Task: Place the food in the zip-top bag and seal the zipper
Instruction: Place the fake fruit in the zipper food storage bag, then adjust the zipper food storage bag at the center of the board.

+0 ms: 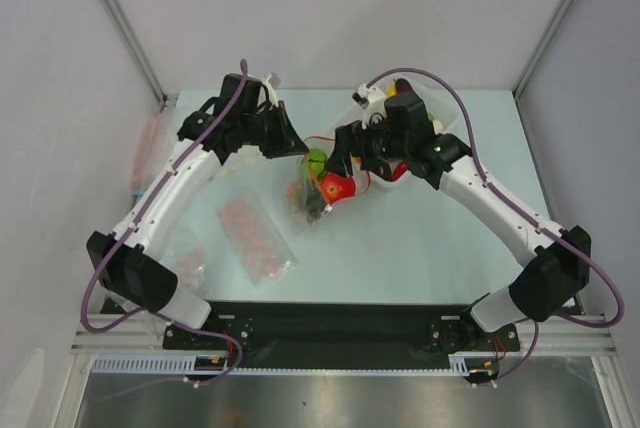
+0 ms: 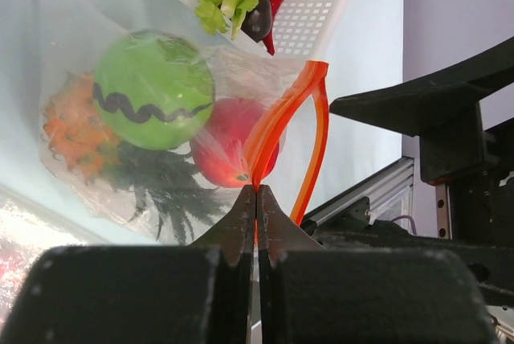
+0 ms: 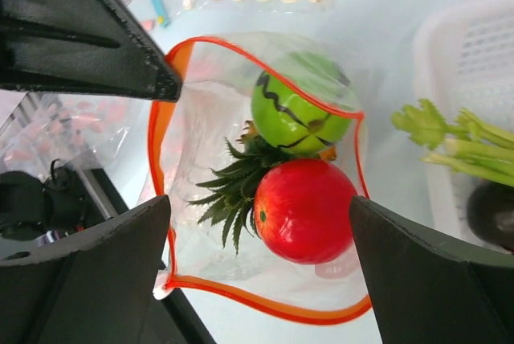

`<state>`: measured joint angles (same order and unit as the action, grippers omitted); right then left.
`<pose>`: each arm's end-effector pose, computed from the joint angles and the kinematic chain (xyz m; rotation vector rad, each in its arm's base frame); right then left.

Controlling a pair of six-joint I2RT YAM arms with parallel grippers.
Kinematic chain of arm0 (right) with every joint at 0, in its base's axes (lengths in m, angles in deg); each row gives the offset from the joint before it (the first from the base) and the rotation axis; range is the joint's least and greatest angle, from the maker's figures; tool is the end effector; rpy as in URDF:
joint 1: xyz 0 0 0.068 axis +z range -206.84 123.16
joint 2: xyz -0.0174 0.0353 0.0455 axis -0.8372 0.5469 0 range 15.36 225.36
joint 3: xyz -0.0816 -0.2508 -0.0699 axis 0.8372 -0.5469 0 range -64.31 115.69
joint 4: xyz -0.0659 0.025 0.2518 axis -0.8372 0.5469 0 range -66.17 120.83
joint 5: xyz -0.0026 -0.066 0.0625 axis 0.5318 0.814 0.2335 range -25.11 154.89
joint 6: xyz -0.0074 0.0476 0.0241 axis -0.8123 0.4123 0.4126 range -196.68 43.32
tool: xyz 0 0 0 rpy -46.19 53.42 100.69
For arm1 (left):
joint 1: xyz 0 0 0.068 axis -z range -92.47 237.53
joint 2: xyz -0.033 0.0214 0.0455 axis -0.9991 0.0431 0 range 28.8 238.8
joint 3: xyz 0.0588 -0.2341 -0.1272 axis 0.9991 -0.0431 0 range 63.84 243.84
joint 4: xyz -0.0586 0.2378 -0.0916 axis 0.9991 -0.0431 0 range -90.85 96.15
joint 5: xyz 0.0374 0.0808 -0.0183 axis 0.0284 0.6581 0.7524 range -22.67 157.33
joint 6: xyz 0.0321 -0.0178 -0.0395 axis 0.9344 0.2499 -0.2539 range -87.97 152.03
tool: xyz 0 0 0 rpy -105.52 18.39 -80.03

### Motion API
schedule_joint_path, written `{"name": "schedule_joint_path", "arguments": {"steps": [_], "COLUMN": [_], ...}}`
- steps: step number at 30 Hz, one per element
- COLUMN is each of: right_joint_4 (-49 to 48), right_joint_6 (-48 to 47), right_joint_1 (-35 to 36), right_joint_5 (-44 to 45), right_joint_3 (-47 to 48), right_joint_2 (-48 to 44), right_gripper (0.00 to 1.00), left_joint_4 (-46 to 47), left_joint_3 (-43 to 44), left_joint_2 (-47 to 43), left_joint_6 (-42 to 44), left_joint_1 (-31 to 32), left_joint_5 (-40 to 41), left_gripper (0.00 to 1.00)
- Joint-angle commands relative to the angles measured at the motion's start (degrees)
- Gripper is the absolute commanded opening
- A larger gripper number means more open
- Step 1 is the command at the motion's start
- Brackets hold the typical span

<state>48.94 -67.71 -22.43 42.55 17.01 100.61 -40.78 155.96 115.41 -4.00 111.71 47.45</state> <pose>0.2731 0.2034 0.3679 -0.7134 2.0310 0.8574 0.2897 -0.1434 0.3891 -0.0594 2.4245 -0.9137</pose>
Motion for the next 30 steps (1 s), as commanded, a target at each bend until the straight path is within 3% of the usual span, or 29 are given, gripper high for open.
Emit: {"name": "schedule_joint_path", "arguments": {"steps": [1, 5, 12, 14, 23, 25, 26, 28, 30], "right_joint_4": [3.01, 9.07, 9.96, 12.50, 14.09, 14.10, 14.27, 14.36, 13.83], "right_joint_6": [0.78, 2.01, 4.38, 6.49, 7.99, 7.82, 7.73, 7.64, 7.29], "right_joint_1": [-0.05, -0.14, -1.19, -2.59, -3.21, -3.21, -3.21, -3.21, -3.13], "right_joint_5": [6.33, 11.71, 16.63, 16.72, 12.95, 12.16, 11.98, 11.80, 11.98], "right_joint_3": [3.05, 3.50, -1.51, -0.20, 4.90, 5.16, 5.51, 6.74, 9.81], "right_joint_2": [-2.46, -2.72, -3.08, -1.24, 6.68, 7.29, 7.30, 7.21, 6.42], "right_gripper": [0.98, 0.81, 0.70, 0.63, 0.47, 0.38, 0.23, 0.03, 0.00], "left_joint_4": [1.23, 1.50, 1.41, 1.15, 0.62, 0.53, 0.44, -0.08, -1.31], "left_joint_3": [2.72, 2.28, 2.19, 2.19, 2.80, 2.89, 3.07, 3.51, 4.03], "left_joint_2": [-0.74, -0.91, -0.74, -0.74, -0.83, -0.83, -0.91, -0.91, -0.91], "left_joint_6": [-0.79, -1.06, -0.97, -0.97, -0.53, -0.53, -0.53, -0.36, 0.08], "left_joint_1": [-0.54, -0.54, -0.63, -0.63, -0.72, -0.80, -0.89, -0.98, -1.07], "left_joint_5": [-0.34, -0.34, -0.16, -0.07, 0.72, 0.81, 0.89, 0.98, 1.60], "left_gripper": [0.00, 0.00, 0.00, 0.00, 0.00, 0.00, 0.00, 0.00, 0.00]}}
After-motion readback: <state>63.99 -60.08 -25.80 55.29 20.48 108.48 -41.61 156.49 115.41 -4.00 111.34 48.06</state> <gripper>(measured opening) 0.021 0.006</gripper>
